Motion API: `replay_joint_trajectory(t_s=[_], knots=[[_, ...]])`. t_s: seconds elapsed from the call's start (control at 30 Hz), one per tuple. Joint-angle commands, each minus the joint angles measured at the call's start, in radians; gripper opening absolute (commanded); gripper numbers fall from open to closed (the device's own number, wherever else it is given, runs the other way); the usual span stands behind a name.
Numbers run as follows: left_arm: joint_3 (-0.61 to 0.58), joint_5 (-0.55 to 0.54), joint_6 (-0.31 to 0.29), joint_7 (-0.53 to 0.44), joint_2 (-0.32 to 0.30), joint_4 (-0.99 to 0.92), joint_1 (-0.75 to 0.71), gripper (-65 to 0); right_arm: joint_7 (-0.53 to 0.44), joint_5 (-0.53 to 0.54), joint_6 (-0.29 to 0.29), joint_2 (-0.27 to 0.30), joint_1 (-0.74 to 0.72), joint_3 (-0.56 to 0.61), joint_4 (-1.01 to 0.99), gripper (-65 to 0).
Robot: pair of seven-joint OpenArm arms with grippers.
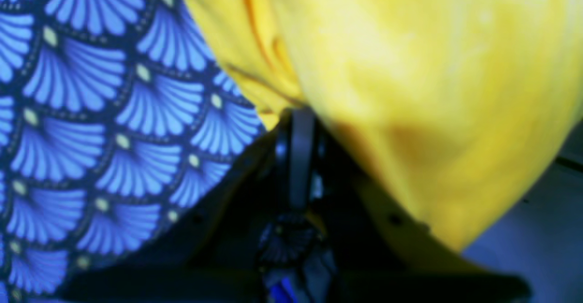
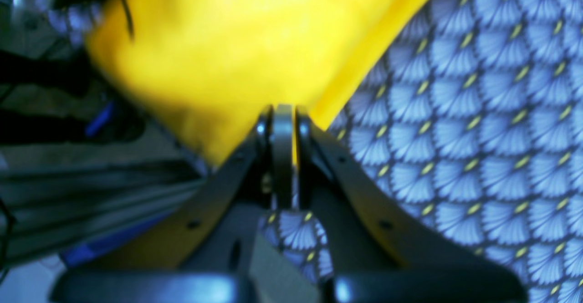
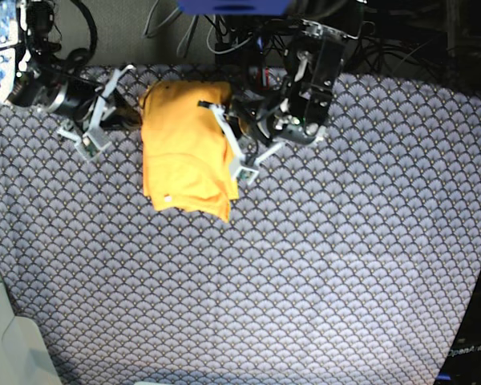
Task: Fold the T-shirt properly
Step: 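Press and straighten the bundle's edge with the left gripper, then pat down the bundle's collar end with the right gripper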
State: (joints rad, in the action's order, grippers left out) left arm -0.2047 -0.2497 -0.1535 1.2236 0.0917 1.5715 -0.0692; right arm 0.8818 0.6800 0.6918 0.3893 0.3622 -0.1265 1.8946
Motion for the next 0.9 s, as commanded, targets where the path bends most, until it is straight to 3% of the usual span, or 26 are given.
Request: replay_joint_trajectory(t_s=[0.0,0.2,0.47,0.6,0.73,0.87], knots=[[-0.002,-0.004,-0.004,0.000,-0.004,0.043,0.007,-65.0,-0.005,0.048,0.006,0.006,-0.004,-0.003,0.018,-65.0],[0.006,-0.009,-0.004,0.106,-0.085,0.183,-0.014,-65.0,0.027,0.228,0.006,0.004,-0.015,-0.003,0.020,-65.0],[0.166,-0.012,-0.005,0.173,-0.149,0.359,-0.074,-65.0,0.109,0.364,0.006,-0.010,-0.055,0.006,0.073,-65.0],[0.261,-0.007,-0.008,0.173,-0.211,0.370,-0.125,-65.0,0.118,0.366,0.006,-0.054,-0.064,0.032,0.069,-65.0],[0.383,-0.013,-0.014,0.173,-0.258,0.372,-0.172,-65.0,0.109,0.366,0.006,-0.057,-0.099,0.101,0.038,-65.0],[0.502,-0.015,-0.016,0.173,-0.300,0.372,-0.218,-65.0,0.033,0.366,0.006,-0.053,-0.117,0.172,-0.050,-65.0]])
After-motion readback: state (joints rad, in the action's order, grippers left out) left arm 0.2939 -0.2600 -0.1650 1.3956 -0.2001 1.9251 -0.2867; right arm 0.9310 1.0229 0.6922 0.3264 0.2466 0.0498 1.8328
